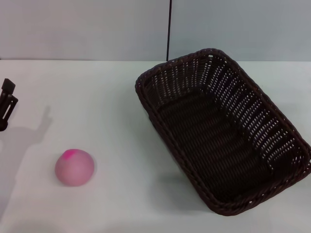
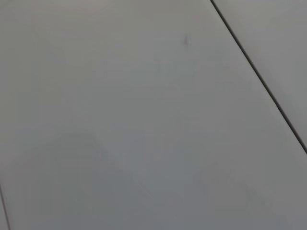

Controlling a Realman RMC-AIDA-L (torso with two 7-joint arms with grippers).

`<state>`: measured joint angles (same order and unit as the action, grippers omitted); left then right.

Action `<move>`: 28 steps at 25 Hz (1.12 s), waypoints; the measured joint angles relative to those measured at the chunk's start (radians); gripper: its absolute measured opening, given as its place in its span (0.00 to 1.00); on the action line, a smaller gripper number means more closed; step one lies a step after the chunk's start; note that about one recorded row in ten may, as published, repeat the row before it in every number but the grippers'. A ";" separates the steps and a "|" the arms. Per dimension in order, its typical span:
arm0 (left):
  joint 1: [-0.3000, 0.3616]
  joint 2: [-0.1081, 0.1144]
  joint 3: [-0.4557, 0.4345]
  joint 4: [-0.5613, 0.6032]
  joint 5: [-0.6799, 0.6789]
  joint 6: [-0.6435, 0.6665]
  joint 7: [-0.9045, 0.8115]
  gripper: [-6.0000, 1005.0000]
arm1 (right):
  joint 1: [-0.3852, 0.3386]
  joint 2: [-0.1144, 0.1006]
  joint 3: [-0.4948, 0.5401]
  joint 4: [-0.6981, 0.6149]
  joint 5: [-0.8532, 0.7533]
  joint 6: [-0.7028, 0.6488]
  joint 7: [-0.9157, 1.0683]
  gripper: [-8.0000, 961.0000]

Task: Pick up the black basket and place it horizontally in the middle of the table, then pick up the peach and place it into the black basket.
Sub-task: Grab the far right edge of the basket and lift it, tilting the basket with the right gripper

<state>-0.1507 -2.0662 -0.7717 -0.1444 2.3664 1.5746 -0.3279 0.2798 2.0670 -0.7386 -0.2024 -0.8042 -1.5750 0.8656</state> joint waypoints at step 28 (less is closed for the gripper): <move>0.013 0.004 -0.008 0.000 0.004 0.020 -0.010 0.84 | -0.055 -0.109 0.246 -0.926 -0.857 -0.068 1.129 0.68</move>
<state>-0.1374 -2.0625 -0.7796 -0.1442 2.3707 1.5949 -0.3381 0.2251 1.9575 -0.4927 -1.1288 -1.6615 -1.6428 1.9943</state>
